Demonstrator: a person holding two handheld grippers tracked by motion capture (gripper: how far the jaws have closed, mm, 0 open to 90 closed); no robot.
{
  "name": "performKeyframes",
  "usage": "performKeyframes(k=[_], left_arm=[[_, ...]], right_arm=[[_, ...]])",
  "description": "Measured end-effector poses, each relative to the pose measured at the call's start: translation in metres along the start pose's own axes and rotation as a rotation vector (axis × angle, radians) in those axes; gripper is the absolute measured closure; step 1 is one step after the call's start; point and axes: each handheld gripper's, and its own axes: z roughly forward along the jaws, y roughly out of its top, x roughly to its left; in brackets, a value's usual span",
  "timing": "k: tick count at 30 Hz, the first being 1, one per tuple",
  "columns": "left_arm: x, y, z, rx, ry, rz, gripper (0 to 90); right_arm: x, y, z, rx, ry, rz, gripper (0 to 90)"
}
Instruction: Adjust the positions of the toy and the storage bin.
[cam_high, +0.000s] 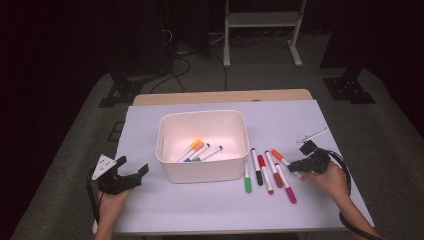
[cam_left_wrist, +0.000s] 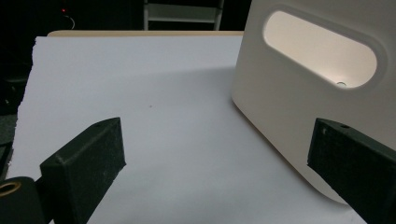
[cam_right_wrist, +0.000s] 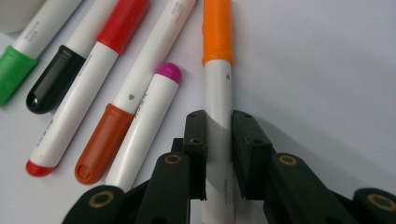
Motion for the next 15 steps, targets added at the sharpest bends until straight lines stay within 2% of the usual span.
performKeyframes(k=[6, 9, 11, 15], left_arm=[[0.0, 0.0, 0.0, 0.003, -0.001, 0.005, 2.6], [0.0, 0.0, 0.0, 0.003, -0.003, 0.007, 2.7], [0.0, 0.0, 0.0, 0.003, -0.003, 0.008, 2.6], [0.0, 0.0, 0.0, 0.001, -0.002, 0.005, 2.6]], right_arm=[[-0.014, -0.013, -0.013, -0.03, 0.118, 0.075, 75.5], [-0.016, -0.015, -0.022, -0.031, 0.166, 0.081, 75.5], [-0.015, -0.015, -0.029, -0.032, 0.172, 0.075, 75.5], [-0.013, -0.012, -0.044, -0.044, 0.224, 0.068, 75.5]])
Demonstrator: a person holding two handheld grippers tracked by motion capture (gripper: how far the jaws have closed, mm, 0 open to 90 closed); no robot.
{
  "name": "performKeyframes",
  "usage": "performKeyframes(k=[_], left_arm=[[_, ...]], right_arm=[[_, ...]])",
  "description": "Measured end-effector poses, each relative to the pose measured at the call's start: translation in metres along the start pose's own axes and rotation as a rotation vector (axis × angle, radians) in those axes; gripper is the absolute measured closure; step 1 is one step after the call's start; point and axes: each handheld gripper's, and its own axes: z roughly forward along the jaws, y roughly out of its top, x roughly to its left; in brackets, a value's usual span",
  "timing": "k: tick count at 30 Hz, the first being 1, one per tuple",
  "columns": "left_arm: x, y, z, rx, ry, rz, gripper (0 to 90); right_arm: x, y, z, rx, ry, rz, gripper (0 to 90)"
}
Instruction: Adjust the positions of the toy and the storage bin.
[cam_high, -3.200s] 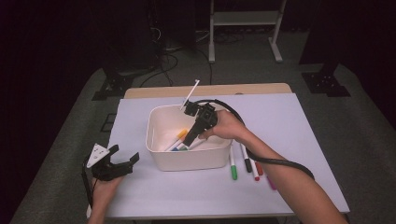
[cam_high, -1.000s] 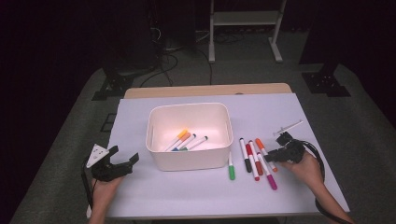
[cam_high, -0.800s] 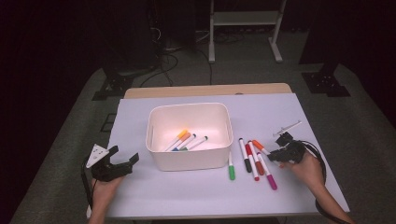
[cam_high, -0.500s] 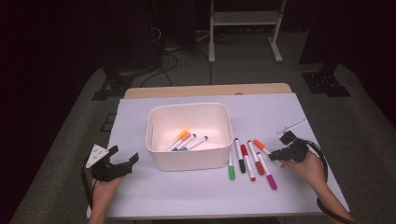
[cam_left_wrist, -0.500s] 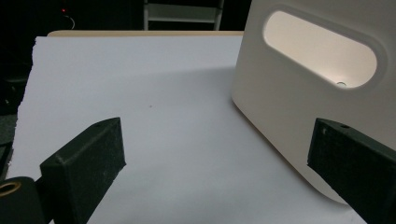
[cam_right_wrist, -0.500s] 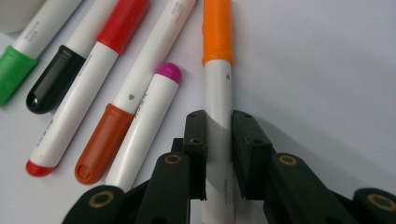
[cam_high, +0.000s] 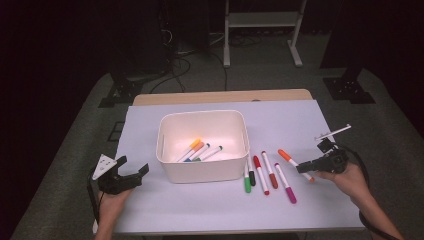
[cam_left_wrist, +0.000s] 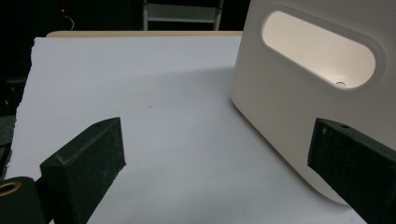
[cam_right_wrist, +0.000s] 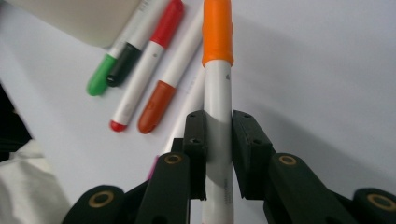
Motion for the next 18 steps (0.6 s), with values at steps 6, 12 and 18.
performKeyframes(k=[6, 12, 18], left_arm=[[0.0, 0.0, 0.0, -0.003, 0.0, 0.0, 2.7], [0.0, 0.0, 0.0, -0.001, -0.001, 0.001, 2.7], [0.0, 0.0, 0.0, -0.005, -0.001, -0.001, 2.6]], right_arm=[[0.018, 0.019, -0.026, -0.002, 0.041, -0.046, 75.5], [0.042, 0.042, -0.042, -0.002, 0.095, -0.109, 75.5], [0.071, 0.069, -0.048, 0.014, 0.124, -0.19, 75.4]])
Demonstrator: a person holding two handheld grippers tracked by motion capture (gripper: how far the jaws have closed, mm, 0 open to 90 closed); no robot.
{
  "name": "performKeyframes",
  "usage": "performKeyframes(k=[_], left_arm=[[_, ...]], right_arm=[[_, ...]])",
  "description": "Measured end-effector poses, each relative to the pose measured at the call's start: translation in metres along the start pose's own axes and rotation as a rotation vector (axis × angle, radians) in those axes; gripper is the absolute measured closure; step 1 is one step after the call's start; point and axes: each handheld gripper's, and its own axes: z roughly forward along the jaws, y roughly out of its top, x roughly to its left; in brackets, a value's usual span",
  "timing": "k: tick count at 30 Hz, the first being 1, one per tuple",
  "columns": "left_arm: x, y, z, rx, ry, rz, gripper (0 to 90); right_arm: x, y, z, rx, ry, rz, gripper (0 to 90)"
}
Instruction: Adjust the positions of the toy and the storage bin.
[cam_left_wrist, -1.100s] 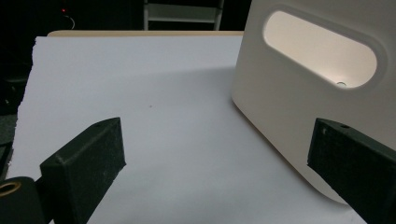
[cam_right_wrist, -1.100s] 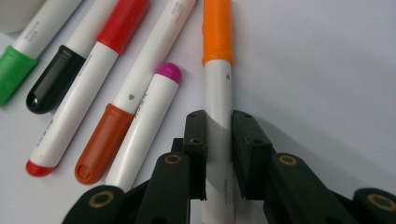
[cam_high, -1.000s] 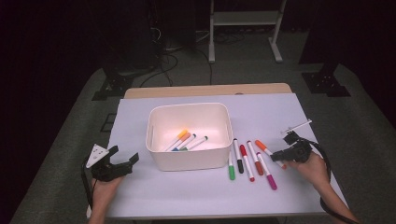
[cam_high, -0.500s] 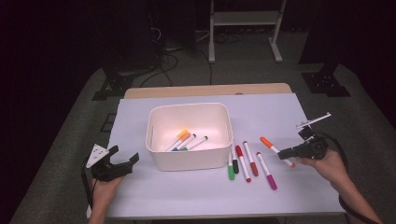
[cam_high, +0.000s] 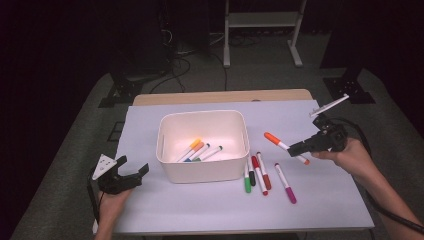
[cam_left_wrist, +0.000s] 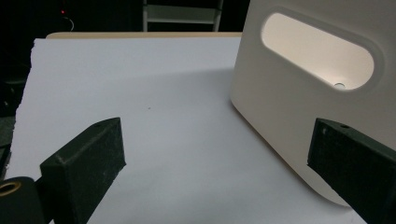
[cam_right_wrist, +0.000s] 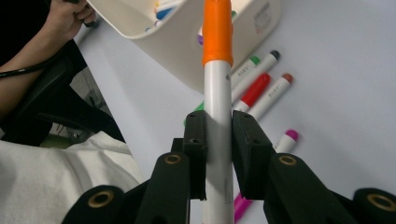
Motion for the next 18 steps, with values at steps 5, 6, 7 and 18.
performKeyframes(k=[5, 6, 7, 18], left_arm=[[0.0, 0.0, 0.0, 0.001, -0.003, -0.001, 2.6], [0.0, 0.0, 0.001, 0.001, -0.002, -0.001, 2.6], [0.0, 0.0, 0.001, 0.001, -0.002, 0.003, 2.6], [0.0, 0.0, 0.001, -0.003, -0.01, -0.001, 2.6]], right_arm=[[0.018, 0.025, 0.004, 0.013, 0.026, -0.063, 75.5], [0.021, 0.03, 0.005, 0.02, 0.026, -0.072, 75.5], [0.025, 0.035, 0.007, 0.023, 0.033, -0.086, 75.4], [0.056, 0.08, 0.036, 0.106, 0.072, -0.177, 75.4]])
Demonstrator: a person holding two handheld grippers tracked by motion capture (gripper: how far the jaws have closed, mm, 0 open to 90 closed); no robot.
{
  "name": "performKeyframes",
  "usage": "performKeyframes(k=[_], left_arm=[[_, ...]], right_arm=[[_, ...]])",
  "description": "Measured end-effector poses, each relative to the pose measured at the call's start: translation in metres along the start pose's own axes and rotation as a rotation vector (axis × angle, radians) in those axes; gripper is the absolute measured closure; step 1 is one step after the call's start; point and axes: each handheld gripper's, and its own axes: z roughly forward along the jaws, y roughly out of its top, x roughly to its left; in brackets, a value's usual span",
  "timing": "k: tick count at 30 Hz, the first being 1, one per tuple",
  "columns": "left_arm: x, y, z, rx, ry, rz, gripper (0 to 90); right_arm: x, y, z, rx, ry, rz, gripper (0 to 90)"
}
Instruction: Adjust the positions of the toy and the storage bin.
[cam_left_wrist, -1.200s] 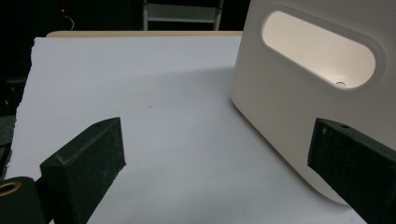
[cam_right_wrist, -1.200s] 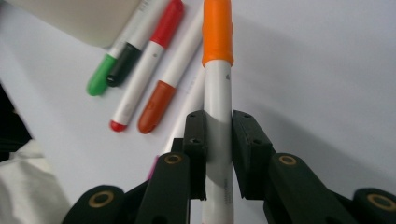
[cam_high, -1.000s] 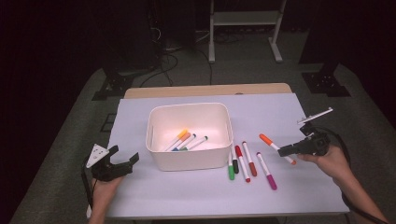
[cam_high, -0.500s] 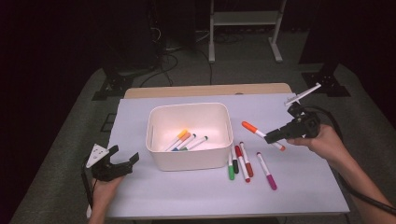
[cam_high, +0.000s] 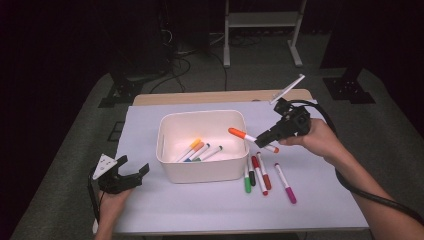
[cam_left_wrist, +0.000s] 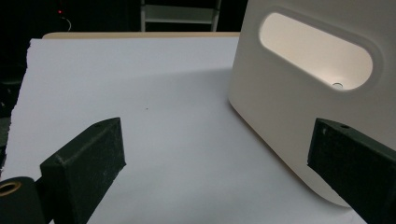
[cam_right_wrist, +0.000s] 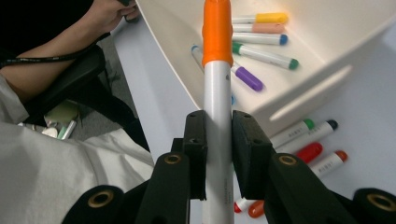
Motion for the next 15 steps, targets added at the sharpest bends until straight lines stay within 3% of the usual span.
performKeyframes(k=[10, 15], left_arm=[[0.001, 0.0, 0.0, -0.005, 0.001, -0.001, 2.6], [0.001, 0.0, 0.0, -0.009, 0.001, 0.001, 2.7]], right_arm=[[0.01, 0.043, 0.035, 0.07, 0.035, -0.081, 75.4], [0.012, 0.058, 0.053, 0.098, 0.048, -0.097, 75.5]])
